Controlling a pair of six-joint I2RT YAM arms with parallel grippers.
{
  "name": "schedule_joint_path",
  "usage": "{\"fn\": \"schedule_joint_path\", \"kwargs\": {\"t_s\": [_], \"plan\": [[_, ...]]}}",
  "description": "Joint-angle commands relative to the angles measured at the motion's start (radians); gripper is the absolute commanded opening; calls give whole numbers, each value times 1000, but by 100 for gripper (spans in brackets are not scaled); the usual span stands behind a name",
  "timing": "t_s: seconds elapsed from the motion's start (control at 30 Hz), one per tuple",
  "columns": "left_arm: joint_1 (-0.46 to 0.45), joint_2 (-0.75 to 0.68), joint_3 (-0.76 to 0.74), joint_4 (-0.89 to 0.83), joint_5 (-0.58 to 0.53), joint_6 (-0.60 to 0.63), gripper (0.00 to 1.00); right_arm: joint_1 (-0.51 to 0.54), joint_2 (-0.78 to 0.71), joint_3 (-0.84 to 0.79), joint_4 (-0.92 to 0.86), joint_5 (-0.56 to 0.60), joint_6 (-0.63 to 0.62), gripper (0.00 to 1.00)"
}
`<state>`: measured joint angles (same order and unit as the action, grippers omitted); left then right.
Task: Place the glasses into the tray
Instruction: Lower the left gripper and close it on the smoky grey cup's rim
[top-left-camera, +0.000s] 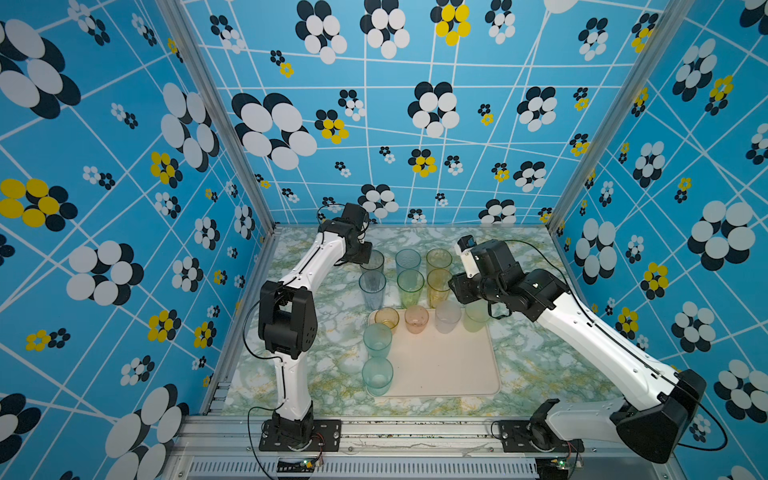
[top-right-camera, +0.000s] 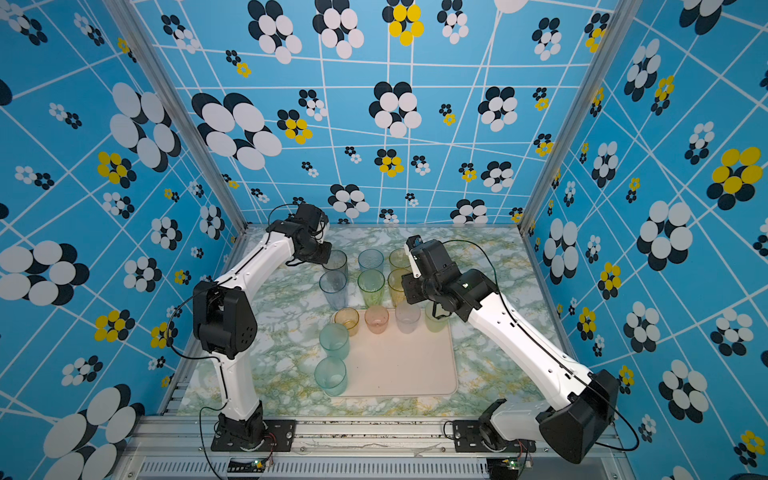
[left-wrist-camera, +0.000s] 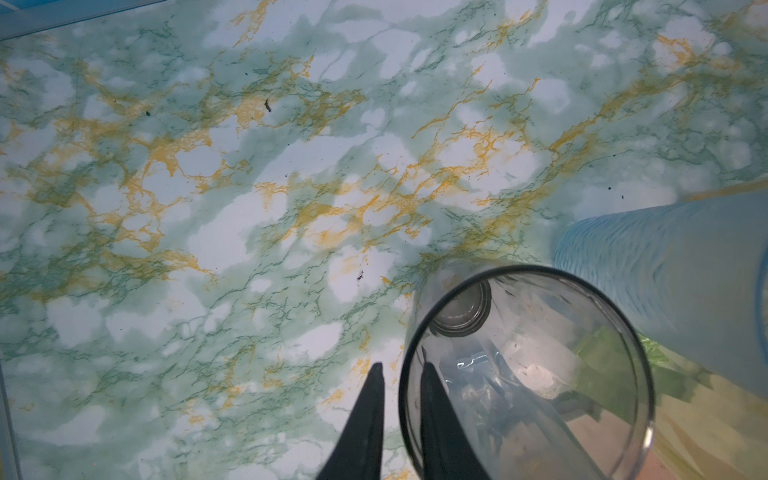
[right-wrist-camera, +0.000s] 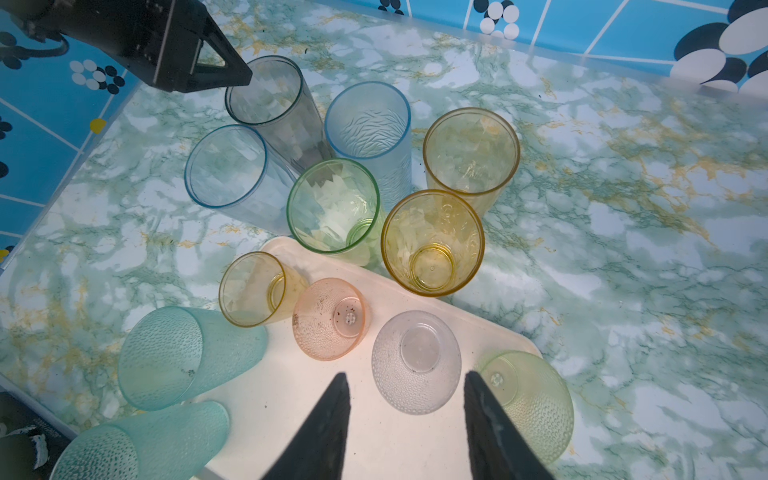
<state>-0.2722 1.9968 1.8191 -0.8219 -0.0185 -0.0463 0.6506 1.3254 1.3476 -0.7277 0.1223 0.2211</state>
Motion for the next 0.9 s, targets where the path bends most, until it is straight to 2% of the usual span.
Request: {"fn": "schedule_joint_path", "kwargs": {"t_s": [0.0, 0.33, 0.87], "plan": [[5, 34, 41, -40, -6, 21, 16, -10, 3, 15, 3, -7, -6, 47], [5, 54, 55, -47, -30, 26, 0, -17, 6, 0, 16, -18, -2, 47], [8, -118, -4, 96, -107, 40, 0, -19, 5, -45, 57, -25, 24, 47]]}}
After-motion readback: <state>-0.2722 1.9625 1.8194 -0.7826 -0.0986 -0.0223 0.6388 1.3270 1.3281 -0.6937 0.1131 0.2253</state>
